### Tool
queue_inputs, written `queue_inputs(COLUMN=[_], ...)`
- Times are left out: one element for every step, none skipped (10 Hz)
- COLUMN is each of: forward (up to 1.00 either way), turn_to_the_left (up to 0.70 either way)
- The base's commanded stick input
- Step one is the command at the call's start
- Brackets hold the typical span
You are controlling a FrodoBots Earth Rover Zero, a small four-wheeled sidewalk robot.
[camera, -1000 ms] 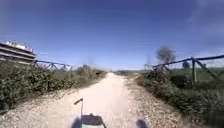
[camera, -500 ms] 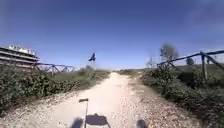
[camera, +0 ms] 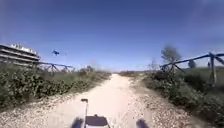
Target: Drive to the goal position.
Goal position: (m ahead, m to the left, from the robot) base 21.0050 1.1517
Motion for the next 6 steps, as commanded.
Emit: queue_inputs(forward=[0.5, 0.5, 0.5, 0.5, 0.5, 0.5], turn_to_the_left=[0.0, 0.0, 0.0, -0.49, -0.39, -0.03])
